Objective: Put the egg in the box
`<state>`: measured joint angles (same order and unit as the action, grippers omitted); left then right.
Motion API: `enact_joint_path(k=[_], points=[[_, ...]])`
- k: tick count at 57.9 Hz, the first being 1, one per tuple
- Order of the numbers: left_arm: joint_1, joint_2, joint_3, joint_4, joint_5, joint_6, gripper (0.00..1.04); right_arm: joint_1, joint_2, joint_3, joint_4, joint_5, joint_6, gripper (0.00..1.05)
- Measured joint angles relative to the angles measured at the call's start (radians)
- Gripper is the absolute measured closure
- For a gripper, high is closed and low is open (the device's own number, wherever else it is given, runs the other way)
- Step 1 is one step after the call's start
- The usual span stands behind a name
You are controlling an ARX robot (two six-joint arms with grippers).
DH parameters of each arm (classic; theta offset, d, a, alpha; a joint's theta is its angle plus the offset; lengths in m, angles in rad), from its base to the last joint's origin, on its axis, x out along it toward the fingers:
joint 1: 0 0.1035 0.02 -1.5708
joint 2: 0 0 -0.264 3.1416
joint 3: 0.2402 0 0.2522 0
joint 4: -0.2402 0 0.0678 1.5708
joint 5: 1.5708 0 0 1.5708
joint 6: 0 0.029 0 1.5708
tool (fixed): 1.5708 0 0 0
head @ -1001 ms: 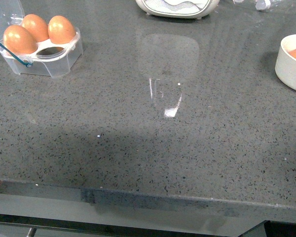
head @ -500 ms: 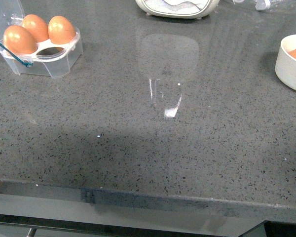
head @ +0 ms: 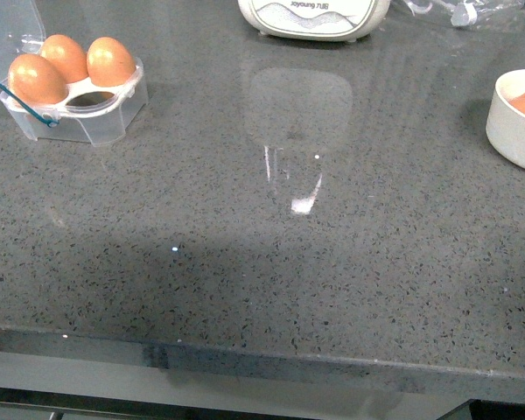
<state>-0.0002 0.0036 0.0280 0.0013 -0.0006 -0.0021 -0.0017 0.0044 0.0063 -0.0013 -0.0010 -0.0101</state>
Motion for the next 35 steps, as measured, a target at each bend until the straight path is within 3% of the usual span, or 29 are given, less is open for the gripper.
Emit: enact_joint_path(k=[6,8,13,15,19,23,35], points=[[0.0,0.0,0.0,0.0,0.0,0.0,0.07,0.0,0.0,0.0,0.0,0.001,0.0,0.07],[0.0,0.0,0.0,0.0,0.0,0.0,0.07,0.021,0.011,0.004,-0.019,0.063,-0.013,0.07],[0.0,0.0,0.0,0.0,-0.001,0.0,0.07,0.098,0.082,0.029,-0.056,0.332,-0.058,0.07],[0.0,0.0,0.0,0.0,0.001,0.0,0.07,0.106,0.111,0.03,-0.032,0.377,-0.081,0.07],[0.0,0.0,0.0,-0.001,0.0,0.0,0.07,0.099,0.147,0.034,0.025,0.365,-0.099,0.07],[0.0,0.0,0.0,-0.001,0.0,0.0,0.07,0.051,0.219,0.058,0.115,0.292,-0.114,0.07],[0.0,0.0,0.0,-0.001,0.0,0.0,0.07,-0.167,0.613,0.157,0.47,0.042,-0.077,0.07]])
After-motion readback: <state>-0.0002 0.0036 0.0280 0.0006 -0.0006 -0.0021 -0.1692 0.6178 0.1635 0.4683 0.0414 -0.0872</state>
